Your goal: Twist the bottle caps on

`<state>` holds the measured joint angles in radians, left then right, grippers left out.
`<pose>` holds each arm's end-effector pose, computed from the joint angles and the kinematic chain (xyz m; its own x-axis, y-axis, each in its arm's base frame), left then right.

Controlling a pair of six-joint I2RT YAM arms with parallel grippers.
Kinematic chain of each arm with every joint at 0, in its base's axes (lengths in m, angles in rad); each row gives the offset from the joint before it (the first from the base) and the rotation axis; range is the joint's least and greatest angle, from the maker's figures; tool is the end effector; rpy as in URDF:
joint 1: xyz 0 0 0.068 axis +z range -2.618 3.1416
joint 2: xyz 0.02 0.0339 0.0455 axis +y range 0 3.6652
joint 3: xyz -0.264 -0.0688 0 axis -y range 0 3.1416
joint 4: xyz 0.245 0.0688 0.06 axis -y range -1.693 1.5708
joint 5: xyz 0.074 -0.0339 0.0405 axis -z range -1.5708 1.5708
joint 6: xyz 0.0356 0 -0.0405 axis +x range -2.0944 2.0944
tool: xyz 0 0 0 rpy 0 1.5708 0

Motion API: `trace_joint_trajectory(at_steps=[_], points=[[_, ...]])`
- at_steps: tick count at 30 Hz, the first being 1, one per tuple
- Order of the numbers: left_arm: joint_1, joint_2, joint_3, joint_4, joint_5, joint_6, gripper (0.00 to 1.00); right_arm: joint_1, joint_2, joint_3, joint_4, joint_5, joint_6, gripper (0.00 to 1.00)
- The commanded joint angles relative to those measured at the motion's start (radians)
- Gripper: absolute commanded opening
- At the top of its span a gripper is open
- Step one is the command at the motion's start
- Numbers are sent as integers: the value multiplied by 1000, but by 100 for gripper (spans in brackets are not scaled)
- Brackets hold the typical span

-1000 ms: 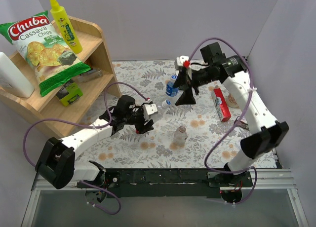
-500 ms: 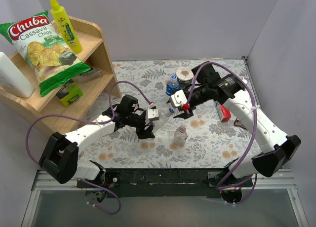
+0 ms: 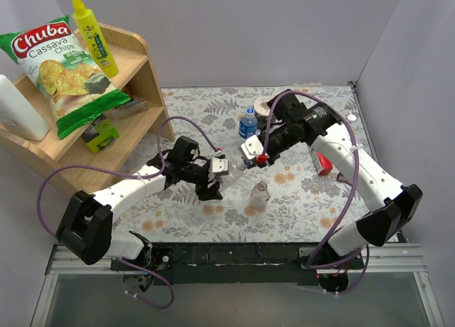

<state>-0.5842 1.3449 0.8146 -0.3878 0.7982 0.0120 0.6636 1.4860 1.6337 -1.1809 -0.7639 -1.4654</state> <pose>0.2050 -0.1661 0.2201 -0.6537 0.4422 -0.6141 0.7556 0.3371 -0.5616 0.2071 0.1932 0.3863 0.6487 -0.4044 -0.6447 -0.7491 -0.4892 -0.4467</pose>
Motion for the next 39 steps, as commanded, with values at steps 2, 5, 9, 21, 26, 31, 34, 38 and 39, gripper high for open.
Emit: trace_joint_trajectory(at_steps=[2, 5, 9, 21, 26, 31, 34, 38, 39], points=[[4, -26, 17, 105, -16, -73, 0, 7, 81, 112, -31, -12, 185, 21], [3, -47, -5, 293, -157, -215, 0, 5, 185, 202, 41, -3, 446, 12], [-22, -79, -37, 542, -439, -386, 0, -19, 347, 371, 35, -17, 977, 4], [-117, -85, -75, 532, -818, -411, 0, -165, 382, 449, 196, -219, 1207, 91], [59, -171, -78, 368, -400, -422, 0, -275, 155, 226, 433, -258, 1108, 92], [112, -133, -2, 305, 1, -366, 0, -300, -36, -218, 1127, -498, 1380, 92], [112, -55, 78, 247, 148, -357, 0, -294, -87, -377, 1618, -531, 1732, 89], [112, -6, 118, 241, 199, -362, 0, -276, -17, -382, 1829, -572, 1872, 82], [112, -3, 121, 239, 202, -357, 0, -274, -12, -383, 1848, -560, 1878, 81]])
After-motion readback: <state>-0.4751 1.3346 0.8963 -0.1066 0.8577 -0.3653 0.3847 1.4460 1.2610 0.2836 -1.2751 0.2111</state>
